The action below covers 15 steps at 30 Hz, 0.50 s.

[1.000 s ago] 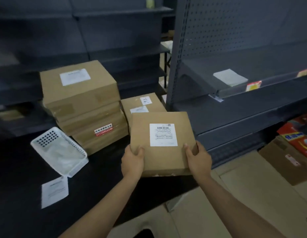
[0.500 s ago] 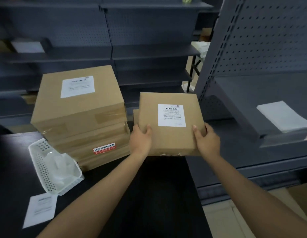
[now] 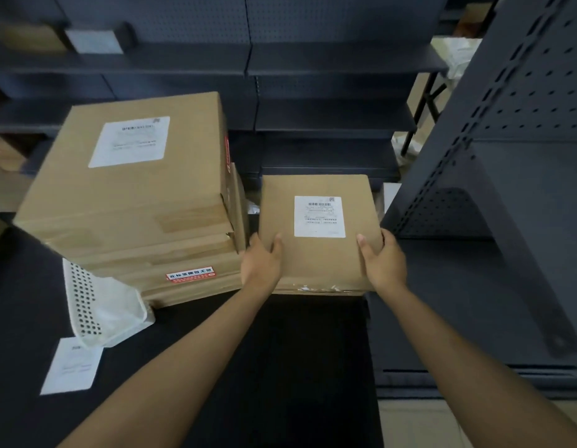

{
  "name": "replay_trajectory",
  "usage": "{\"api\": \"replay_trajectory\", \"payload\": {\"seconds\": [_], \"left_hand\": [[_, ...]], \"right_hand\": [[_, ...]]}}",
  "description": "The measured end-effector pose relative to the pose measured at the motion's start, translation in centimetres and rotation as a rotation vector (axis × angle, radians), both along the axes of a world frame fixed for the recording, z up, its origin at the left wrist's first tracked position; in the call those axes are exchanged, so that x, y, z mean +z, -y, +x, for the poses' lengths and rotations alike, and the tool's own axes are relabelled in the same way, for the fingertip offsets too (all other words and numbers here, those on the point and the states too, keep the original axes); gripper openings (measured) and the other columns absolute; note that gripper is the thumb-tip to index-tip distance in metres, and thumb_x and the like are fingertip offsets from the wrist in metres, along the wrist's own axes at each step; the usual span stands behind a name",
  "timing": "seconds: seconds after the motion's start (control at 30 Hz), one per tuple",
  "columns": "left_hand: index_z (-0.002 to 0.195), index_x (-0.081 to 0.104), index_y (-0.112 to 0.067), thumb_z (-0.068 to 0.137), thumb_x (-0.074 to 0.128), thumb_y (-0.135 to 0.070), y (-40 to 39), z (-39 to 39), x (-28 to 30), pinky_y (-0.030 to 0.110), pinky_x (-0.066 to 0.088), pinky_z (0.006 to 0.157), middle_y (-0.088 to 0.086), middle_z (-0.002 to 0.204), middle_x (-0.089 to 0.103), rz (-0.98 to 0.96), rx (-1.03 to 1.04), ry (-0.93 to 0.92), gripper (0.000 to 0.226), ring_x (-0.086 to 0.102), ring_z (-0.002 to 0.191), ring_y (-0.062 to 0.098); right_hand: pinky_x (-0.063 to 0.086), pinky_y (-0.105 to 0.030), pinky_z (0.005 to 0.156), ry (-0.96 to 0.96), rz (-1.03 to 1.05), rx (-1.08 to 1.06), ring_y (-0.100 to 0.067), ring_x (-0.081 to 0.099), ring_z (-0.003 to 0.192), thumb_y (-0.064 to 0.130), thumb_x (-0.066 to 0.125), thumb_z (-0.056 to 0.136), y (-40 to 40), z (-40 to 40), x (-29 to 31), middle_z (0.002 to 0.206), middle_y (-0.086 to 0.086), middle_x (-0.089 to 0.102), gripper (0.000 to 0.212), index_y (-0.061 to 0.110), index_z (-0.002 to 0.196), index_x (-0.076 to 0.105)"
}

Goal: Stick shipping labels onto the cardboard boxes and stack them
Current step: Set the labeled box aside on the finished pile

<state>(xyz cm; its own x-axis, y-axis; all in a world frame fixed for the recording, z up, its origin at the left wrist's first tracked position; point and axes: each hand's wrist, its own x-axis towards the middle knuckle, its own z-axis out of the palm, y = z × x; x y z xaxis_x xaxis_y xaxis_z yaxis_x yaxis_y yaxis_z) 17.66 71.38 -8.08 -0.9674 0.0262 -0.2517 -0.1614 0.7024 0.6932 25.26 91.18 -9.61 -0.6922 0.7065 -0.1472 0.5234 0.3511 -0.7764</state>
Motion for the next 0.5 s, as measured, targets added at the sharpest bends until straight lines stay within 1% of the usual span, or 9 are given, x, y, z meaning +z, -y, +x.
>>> {"api": "replay_trajectory", "payload": {"seconds": [0.1,0.17,0.23,0.33,0.5], "left_hand": [[0.136,0.040,-0.004,0.098,0.040,-0.047,-0.4,-0.7,-0.3,0.039,0.045,0.090,0.020,0.127,0.057,-0.001,0.017,-0.018,0.057,0.055,0.113,0.038],[0.134,0.042,-0.003,0.098,0.042,-0.045,-0.8,-1.2,-0.3,0.038,0.044,0.089,0.021,0.125,0.058,-0.003,0.018,-0.026,0.055,0.056,0.112,0.039],[0.133,0.042,-0.003,0.098,0.042,-0.044,-1.0,-1.6,-0.2,0.039,0.043,0.089,0.021,0.123,0.058,0.000,0.004,-0.047,0.054,0.056,0.111,0.039],[0.132,0.042,-0.004,0.097,0.040,-0.048,-1.0,-2.4,-0.3,0.043,0.047,0.090,0.019,0.122,0.058,-0.018,-0.015,-0.064,0.055,0.057,0.108,0.038],[0.131,0.041,-0.003,0.099,0.039,-0.045,-1.4,-2.8,-0.2,0.041,0.043,0.088,0.020,0.125,0.055,-0.066,-0.017,-0.081,0.053,0.054,0.112,0.037]], "right_hand": [[0.048,-0.038,0.092,-0.011,0.007,-0.012,-0.026,0.057,0.112,0.049,0.056,0.091,-0.4,-0.7,0.1,0.126,-0.006,0.061,0.055,0.015,0.134,0.050],[0.046,-0.035,0.090,-0.015,0.001,-0.029,-0.026,0.058,0.112,0.047,0.057,0.092,-0.5,-0.8,0.2,0.125,-0.007,0.062,0.055,0.014,0.135,0.049],[0.047,-0.036,0.091,-0.029,-0.001,-0.046,-0.027,0.058,0.112,0.048,0.057,0.091,-0.4,-0.9,0.2,0.126,-0.007,0.062,0.057,0.014,0.136,0.049],[0.047,-0.037,0.093,-0.035,-0.017,-0.044,-0.026,0.058,0.112,0.049,0.057,0.091,-0.4,-1.2,0.1,0.126,-0.007,0.062,0.057,0.014,0.136,0.048],[0.044,-0.031,0.088,0.007,-0.039,-0.022,-0.027,0.057,0.113,0.044,0.056,0.093,-0.7,-1.7,0.6,0.127,-0.007,0.061,0.055,0.012,0.136,0.046]]}}
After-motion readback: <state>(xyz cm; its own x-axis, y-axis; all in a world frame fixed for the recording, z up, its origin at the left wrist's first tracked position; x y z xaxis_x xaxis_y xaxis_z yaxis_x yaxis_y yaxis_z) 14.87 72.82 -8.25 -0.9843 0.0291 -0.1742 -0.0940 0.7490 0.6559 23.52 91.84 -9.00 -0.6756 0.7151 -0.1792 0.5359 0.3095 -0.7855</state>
